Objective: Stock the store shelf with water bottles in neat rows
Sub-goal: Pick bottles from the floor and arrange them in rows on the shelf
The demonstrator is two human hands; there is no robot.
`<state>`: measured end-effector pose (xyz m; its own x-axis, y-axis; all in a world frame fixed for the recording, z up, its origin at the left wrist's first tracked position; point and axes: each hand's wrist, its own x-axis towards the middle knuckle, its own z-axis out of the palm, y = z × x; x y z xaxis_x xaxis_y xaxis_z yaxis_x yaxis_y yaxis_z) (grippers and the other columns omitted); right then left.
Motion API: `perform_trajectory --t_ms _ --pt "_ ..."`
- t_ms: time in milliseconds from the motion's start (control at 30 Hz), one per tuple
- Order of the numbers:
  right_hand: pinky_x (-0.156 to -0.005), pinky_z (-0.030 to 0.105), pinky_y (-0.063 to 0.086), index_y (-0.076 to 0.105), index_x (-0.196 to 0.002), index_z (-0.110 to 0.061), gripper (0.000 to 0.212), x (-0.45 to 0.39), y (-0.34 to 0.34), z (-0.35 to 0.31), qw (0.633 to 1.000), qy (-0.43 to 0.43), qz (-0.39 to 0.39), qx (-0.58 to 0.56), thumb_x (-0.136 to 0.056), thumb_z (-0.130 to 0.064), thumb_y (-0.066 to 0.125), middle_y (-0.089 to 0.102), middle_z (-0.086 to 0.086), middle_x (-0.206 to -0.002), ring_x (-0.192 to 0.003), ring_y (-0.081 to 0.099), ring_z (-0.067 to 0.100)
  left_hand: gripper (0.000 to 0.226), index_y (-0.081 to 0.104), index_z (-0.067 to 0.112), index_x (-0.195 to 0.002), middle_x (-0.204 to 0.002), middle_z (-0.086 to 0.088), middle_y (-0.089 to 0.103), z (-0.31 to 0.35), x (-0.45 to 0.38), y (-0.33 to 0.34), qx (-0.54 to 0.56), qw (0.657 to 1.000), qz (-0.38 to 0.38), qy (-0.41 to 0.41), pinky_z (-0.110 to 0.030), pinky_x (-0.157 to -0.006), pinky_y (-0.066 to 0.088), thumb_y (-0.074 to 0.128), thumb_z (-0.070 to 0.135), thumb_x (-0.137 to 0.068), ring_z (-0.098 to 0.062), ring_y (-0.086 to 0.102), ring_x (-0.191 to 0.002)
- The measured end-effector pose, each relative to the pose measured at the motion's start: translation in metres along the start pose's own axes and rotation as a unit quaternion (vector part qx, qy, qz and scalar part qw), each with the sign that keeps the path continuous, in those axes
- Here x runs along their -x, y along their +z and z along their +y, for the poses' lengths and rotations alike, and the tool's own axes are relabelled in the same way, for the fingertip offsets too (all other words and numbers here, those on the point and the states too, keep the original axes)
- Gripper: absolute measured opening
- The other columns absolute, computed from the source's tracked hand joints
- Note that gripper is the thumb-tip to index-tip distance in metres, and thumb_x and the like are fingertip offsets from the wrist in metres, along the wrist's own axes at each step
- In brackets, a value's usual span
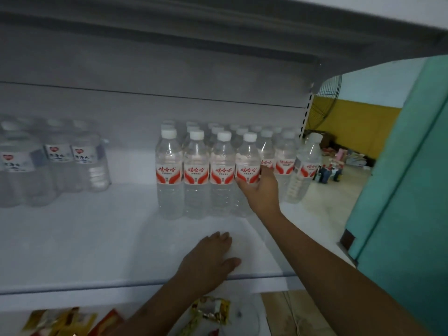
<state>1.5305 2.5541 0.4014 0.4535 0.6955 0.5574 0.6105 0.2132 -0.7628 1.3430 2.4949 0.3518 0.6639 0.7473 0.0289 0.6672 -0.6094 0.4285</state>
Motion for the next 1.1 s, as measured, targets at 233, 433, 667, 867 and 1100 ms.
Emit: perform_trajectory --t_ms 233,433,667,867,1100 --pt "-0.093 0.034 0.051 0.052 -0.124 -0.017 0.057 0.003 0.003 0.003 1.000 0.004 -0.005 0.013 -0.078 -0.038 0.079 0.062 0.002 -0.117 -0.108 0.061 0.016 0.062 0.023 0.018 -0.150 -0.159 0.004 0.014 0.002 0.000 -0.002 -0.013 1.000 0.005 0.005 -0.025 -0.116 0.009 0.040 0.047 -0.097 -0.011 0.011 -0.145" --pt "-0.098 0.034 0.049 0.053 -0.127 -0.013 0.054 0.012 -0.009 -0.023 0.996 0.058 -0.053 -0.031 -0.081 -0.025 0.079 0.063 0.001 -0.122 -0.107 0.059 0.011 0.063 0.025 0.017 -0.150 -0.158 0.003 0.019 0.006 0.011 -0.009 0.045 0.999 0.021 -0.010 -0.025 -0.116 0.012 0.044 0.046 -0.096 -0.012 0.017 -0.144" --pt "-0.106 0.024 0.038 0.040 -0.141 -0.017 0.053 0.095 0.009 -0.105 0.995 0.002 -0.001 -0.095 -0.094 -0.025 0.064 0.042 -0.008 -0.134 -0.123 0.045 0.007 0.056 0.043 0.022 -0.142 -0.147 0.008 0.040 -0.023 0.105 -0.037 0.247 0.945 0.204 -0.062 -0.011 -0.108 0.025 0.060 0.036 -0.090 -0.002 0.038 -0.131" --pt "-0.106 0.024 0.039 0.050 -0.130 -0.019 0.037 0.210 0.113 -0.188 0.960 -0.118 -0.192 -0.164 -0.094 -0.013 0.057 0.047 -0.007 -0.129 -0.121 0.046 0.000 0.052 0.044 0.025 -0.140 -0.138 0.017 0.043 -0.102 0.236 -0.062 0.177 0.930 0.286 -0.150 0.001 -0.097 0.020 0.059 0.033 -0.091 0.009 0.035 -0.121" --pt "-0.100 0.023 0.043 0.057 -0.123 -0.017 0.030 0.364 0.232 -0.274 0.860 -0.139 -0.440 -0.218 -0.093 -0.011 0.057 0.051 -0.006 -0.121 -0.113 0.049 0.001 0.047 0.051 0.021 -0.136 -0.132 0.017 0.046 -0.199 0.447 -0.065 0.156 0.847 0.352 -0.366 -0.018 -0.096 0.033 0.057 0.036 -0.092 -0.006 0.045 -0.126"
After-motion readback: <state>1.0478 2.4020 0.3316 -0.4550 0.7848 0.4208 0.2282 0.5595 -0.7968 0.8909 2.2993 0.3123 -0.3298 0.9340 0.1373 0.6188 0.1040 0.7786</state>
